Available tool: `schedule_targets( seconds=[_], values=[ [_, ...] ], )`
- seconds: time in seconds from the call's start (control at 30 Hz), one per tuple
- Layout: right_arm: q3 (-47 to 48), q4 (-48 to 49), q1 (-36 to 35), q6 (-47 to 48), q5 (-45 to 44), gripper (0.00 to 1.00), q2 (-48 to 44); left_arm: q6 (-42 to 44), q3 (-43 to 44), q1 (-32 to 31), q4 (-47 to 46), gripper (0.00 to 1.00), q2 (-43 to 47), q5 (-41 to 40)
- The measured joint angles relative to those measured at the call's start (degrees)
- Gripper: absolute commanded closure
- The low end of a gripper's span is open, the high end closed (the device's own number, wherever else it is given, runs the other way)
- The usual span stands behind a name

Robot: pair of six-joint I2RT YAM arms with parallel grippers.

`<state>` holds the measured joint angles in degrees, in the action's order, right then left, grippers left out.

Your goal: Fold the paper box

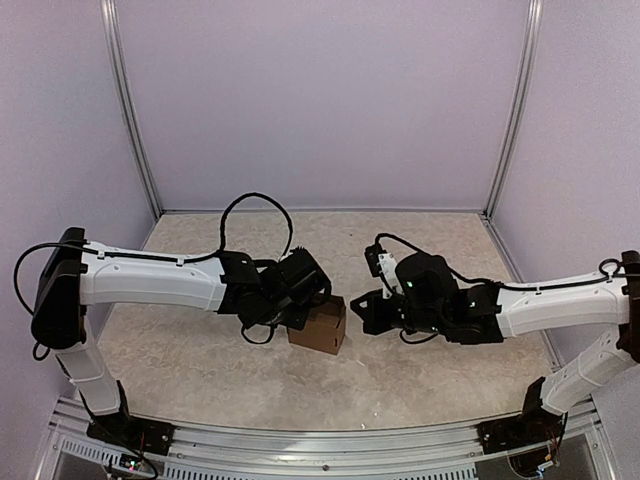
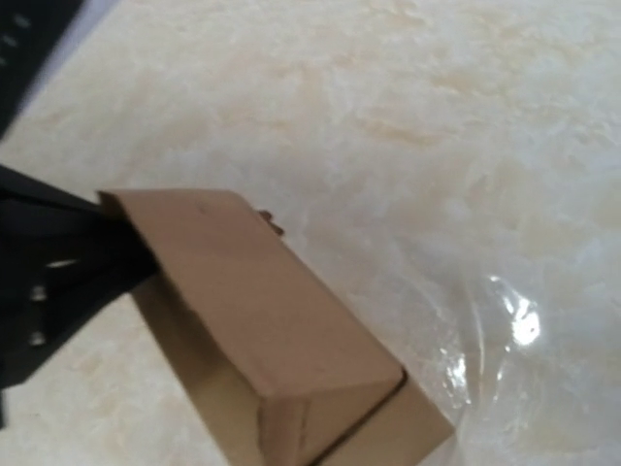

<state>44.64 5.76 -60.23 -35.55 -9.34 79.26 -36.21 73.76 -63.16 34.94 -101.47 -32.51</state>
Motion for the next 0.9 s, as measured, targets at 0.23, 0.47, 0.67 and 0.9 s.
schedule_targets(
  seconds=[0.23,0.47,0.67,0.9],
  values=[
    [0.7,-0.2,0.0,-0.1,0.2,1.00,4.0,0.0,0.3,0.0,0.1,1.00,-0.1,0.5],
    [1.5,0.1,-0.3,-0.3,1.6,1.00,6.5,0.0,0.3,-0.1,0.1,1.00,-0.1,0.5],
    [2.5,0.2,-1.0,-0.3,1.9,1.00,7.8,0.0,0.3,-0.1,0.3,1.00,-0.2,0.3],
    [2.9,-0.3,-1.6,0.1,1.3,1.00,8.1,0.0,0.3,-0.1,0.5,1.00,-0.2,0.1]
  ],
)
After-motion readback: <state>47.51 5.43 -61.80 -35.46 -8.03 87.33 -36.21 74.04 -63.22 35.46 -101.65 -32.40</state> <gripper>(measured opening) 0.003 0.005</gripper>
